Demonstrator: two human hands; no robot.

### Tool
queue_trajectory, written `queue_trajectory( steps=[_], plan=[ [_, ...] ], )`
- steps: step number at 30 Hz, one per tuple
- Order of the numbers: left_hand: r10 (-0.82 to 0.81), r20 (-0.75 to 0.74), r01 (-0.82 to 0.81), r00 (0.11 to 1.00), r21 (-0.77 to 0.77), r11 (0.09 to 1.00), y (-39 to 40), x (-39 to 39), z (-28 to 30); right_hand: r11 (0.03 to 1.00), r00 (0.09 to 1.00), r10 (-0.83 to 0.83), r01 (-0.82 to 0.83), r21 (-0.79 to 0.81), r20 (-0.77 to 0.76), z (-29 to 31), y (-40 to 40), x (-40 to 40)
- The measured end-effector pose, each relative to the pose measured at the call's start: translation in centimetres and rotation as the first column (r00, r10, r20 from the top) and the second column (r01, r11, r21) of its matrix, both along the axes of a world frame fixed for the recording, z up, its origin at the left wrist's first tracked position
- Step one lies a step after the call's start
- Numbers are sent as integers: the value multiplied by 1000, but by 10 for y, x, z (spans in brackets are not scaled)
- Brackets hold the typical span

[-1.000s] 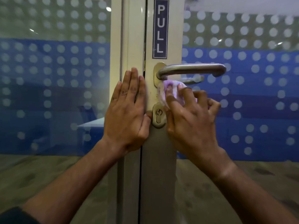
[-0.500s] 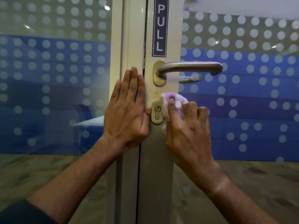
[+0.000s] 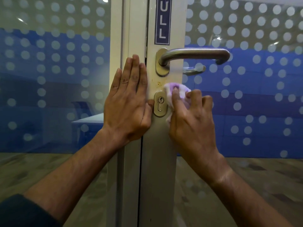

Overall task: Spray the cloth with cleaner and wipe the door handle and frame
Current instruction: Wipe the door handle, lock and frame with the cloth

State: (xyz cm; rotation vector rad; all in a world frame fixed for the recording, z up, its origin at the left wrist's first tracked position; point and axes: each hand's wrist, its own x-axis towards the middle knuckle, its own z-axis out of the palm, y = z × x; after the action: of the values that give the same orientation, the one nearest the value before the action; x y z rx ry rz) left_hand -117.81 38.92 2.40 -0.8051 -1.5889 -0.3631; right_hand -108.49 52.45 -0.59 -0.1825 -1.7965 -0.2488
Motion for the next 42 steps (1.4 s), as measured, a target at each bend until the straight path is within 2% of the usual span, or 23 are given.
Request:
queue_trajectory(
  steps=[7,13,16,19,22,23,24,25,26,27,29,32,35,39,42],
  plan=[
    [0,14,0,1000,-5,1000,0,0,0,998,998,32,-29,-60,56,-40,-5,2],
    [-1,16,1,1000,3,1000,0,2,-1,997,1000,-8,8,-74,8,-31,-11,0],
    [0,10,0,1000,4,1000,0,1,-1,998,999,-32,31,-61,-17,-25,-13,-3],
    [-2,1,2,1000,6,1000,0,0,-1,999,998,-44,44,6,33,-35,-15,1],
    [13,5,-13,1000,1,1000,0,0,-1,996,978,21,-38,78,206,-51,-14,17],
    [19,9,-19,1000,0,1000,0,0,-1,993,964,88,-106,58,249,-52,-9,26],
    [24,12,-24,1000,1,1000,-1,1,-1,979,947,205,-204,-31,249,-49,-2,36],
    [26,14,-26,1000,1,1000,-1,1,-1,930,914,355,-323,-175,196,-42,8,48],
    [26,15,-26,1000,1,1000,-1,1,-1,844,870,487,-446,-299,78,-34,18,60],
    [25,16,-25,1000,3,1000,-1,1,-1,762,826,561,-541,-355,-54,-25,27,72],
    [22,10,-22,1000,7,1000,1,1,-1,678,769,605,-634,-371,-207,-10,36,90],
    [24,10,-24,1000,10,1000,1,1,-2,597,707,641,-704,-385,-299,1,36,95],
    [32,16,-32,999,7,999,0,2,-2,647,739,591,-674,-355,-324,7,35,89],
    [33,12,-34,999,7,999,0,2,-2,797,828,520,-559,-227,-211,2,27,77],
    [40,14,-40,999,10,999,-1,1,-2,760,809,564,-587,-278,-165,-8,30,78]
  ],
)
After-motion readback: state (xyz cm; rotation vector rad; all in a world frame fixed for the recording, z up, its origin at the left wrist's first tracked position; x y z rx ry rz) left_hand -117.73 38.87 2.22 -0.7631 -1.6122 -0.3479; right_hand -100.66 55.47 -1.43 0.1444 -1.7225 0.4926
